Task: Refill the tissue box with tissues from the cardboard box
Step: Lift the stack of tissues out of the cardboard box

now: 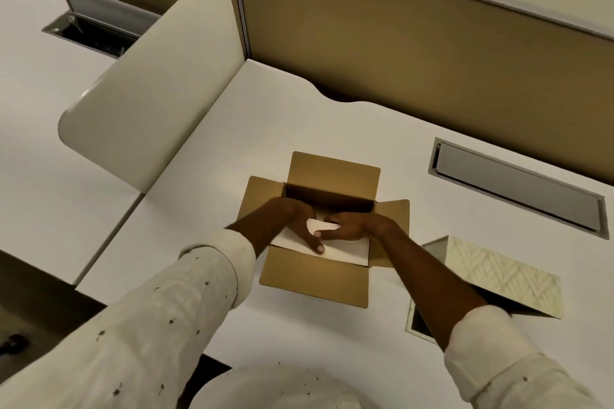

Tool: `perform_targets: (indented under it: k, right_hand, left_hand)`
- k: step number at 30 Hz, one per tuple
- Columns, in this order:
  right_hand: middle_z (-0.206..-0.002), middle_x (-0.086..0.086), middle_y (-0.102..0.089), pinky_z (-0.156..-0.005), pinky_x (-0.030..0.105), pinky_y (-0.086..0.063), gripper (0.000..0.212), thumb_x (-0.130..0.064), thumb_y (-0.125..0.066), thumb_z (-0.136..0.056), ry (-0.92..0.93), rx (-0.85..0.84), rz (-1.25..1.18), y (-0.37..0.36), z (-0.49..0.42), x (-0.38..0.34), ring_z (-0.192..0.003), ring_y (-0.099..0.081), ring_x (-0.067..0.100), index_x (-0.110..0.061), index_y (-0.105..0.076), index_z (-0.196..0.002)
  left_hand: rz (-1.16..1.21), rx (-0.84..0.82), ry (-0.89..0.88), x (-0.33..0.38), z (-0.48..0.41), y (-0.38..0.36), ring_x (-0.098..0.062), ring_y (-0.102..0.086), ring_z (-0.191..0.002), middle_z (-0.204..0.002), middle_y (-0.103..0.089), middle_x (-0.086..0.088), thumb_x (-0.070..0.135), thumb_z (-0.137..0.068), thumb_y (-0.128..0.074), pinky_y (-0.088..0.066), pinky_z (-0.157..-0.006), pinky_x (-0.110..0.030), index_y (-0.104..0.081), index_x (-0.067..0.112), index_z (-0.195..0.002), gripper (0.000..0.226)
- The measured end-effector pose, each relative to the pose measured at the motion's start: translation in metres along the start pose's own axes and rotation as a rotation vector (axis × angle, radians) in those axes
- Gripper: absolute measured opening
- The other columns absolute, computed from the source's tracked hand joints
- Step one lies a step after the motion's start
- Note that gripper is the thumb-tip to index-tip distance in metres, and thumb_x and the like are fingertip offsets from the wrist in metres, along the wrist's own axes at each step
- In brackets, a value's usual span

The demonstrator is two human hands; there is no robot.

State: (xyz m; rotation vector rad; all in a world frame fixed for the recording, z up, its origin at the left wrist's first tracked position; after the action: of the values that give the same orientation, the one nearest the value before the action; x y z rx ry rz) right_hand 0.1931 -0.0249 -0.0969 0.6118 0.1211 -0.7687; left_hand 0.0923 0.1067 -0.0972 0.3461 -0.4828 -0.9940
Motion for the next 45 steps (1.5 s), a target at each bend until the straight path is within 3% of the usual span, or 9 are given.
perform_targets:
  k: [7, 11, 19, 23, 27, 30, 35, 41, 45]
  right_hand:
    - [-0.140, -0.004, -0.058, -0.089, 0.028, -0.043, 0.077, -0.081, -0.052, -0.080, 0.044, -0.029, -0.029, -0.004, -0.011, 0.009, -0.109, -0.055, 0.013, -0.029, -0.054, -0.136]
    - [-0.138, -0.005, -0.059, -0.091, 0.029, -0.045, 0.081, -0.084, -0.056, -0.074, 0.045, -0.047, -0.052, -0.009, -0.018, 0.011, -0.115, -0.058, 0.015, -0.030, -0.054, -0.135]
    - [-0.114, -0.005, -0.071, -0.095, 0.035, -0.057, 0.073, -0.078, -0.071, -0.064, 0.008, -0.122, -0.206, -0.013, -0.028, 0.013, -0.102, -0.068, 0.015, -0.028, -0.067, -0.116]
    - [-0.114, 0.001, -0.074, -0.097, 0.040, -0.058, 0.077, -0.076, -0.074, -0.063, -0.009, -0.194, -0.247, -0.015, -0.027, 0.011, -0.103, -0.072, 0.020, -0.023, -0.067, -0.119]
    - [-0.117, -0.002, -0.070, -0.084, 0.032, -0.061, 0.075, -0.070, -0.079, -0.064, -0.017, -0.207, -0.303, -0.015, -0.023, 0.011, -0.102, -0.070, 0.018, -0.028, -0.059, -0.123]
    - [-0.112, -0.005, -0.069, -0.073, 0.025, -0.058, 0.071, -0.070, -0.081, -0.061, 0.009, -0.177, -0.316, -0.014, -0.019, 0.010, -0.099, -0.070, 0.015, -0.031, -0.057, -0.115]
    - [-0.116, -0.007, -0.065, -0.079, 0.026, -0.058, 0.080, -0.073, -0.081, -0.056, 0.057, -0.110, -0.311, -0.020, -0.015, 0.008, -0.101, -0.066, 0.013, -0.032, -0.053, -0.120]
    - [-0.121, -0.010, -0.063, -0.083, 0.026, -0.057, 0.086, -0.073, -0.079, -0.059, 0.157, 0.073, -0.272, -0.024, -0.004, 0.007, -0.101, -0.063, 0.008, -0.030, -0.050, -0.128]
    - [-0.117, -0.014, -0.061, -0.084, 0.026, -0.052, 0.091, -0.087, -0.071, -0.053, 0.177, 0.289, -0.180, -0.028, 0.002, 0.002, -0.098, -0.059, 0.005, -0.034, -0.047, -0.124]
  left_hand:
    - [-0.035, -0.088, -0.006, -0.002, -0.005, -0.003, -0.027, -0.051, -0.128, -0.144, -0.052, -0.001, 0.081, -0.059, -0.071, -0.045, -0.106, -0.045, -0.043, 0.024, -0.145, 0.107]
    - [-0.039, -0.128, -0.008, -0.002, -0.006, -0.008, -0.026, -0.052, -0.127, -0.143, -0.052, 0.000, 0.084, -0.056, -0.070, -0.046, -0.107, -0.046, -0.043, 0.026, -0.144, 0.108]
    - [-0.089, -0.109, -0.021, -0.004, -0.004, -0.012, -0.028, -0.044, -0.135, -0.151, -0.043, -0.002, 0.086, -0.056, -0.068, -0.043, -0.109, -0.048, -0.039, 0.026, -0.147, 0.112]
    - [-0.083, -0.130, -0.025, -0.004, -0.003, -0.014, -0.028, -0.047, -0.133, -0.149, -0.044, -0.003, 0.085, -0.055, -0.070, -0.046, -0.105, -0.044, -0.037, 0.022, -0.147, 0.116]
    - [-0.032, -0.138, -0.055, -0.004, -0.001, -0.016, -0.025, -0.057, -0.119, -0.139, -0.055, -0.002, 0.083, -0.049, -0.075, -0.051, -0.098, -0.041, -0.045, 0.022, -0.141, 0.114]
    - [0.016, -0.145, -0.076, -0.005, 0.002, -0.015, -0.018, -0.057, -0.102, -0.134, -0.058, 0.001, 0.081, -0.046, -0.078, -0.050, -0.085, -0.034, -0.045, 0.026, -0.137, 0.112]
    - [0.047, -0.115, -0.109, -0.006, 0.003, -0.017, -0.024, -0.049, -0.128, -0.146, -0.045, 0.004, 0.078, -0.042, -0.082, -0.046, -0.101, -0.038, -0.025, 0.031, -0.147, 0.128]
    - [0.007, -0.037, -0.197, -0.017, 0.006, -0.012, -0.021, -0.048, -0.129, -0.148, -0.043, 0.003, 0.076, -0.044, -0.082, -0.040, -0.098, -0.032, -0.019, 0.032, -0.149, 0.130]
    - [0.021, 0.063, -0.268, -0.028, 0.013, -0.007, -0.021, -0.050, -0.127, -0.147, -0.046, 0.002, 0.064, -0.053, -0.087, -0.041, -0.096, -0.028, -0.015, 0.029, -0.153, 0.128]
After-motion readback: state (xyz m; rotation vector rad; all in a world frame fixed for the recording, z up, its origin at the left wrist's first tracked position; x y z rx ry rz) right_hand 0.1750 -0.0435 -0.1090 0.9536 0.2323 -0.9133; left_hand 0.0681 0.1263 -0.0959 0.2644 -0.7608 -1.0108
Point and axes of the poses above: each hand's wrist, its own z-axis away from the middle knuckle, its own y-axis out of the back of the hand, x = y × z, the point moved 1 cm from there along -z, towards the middle knuckle
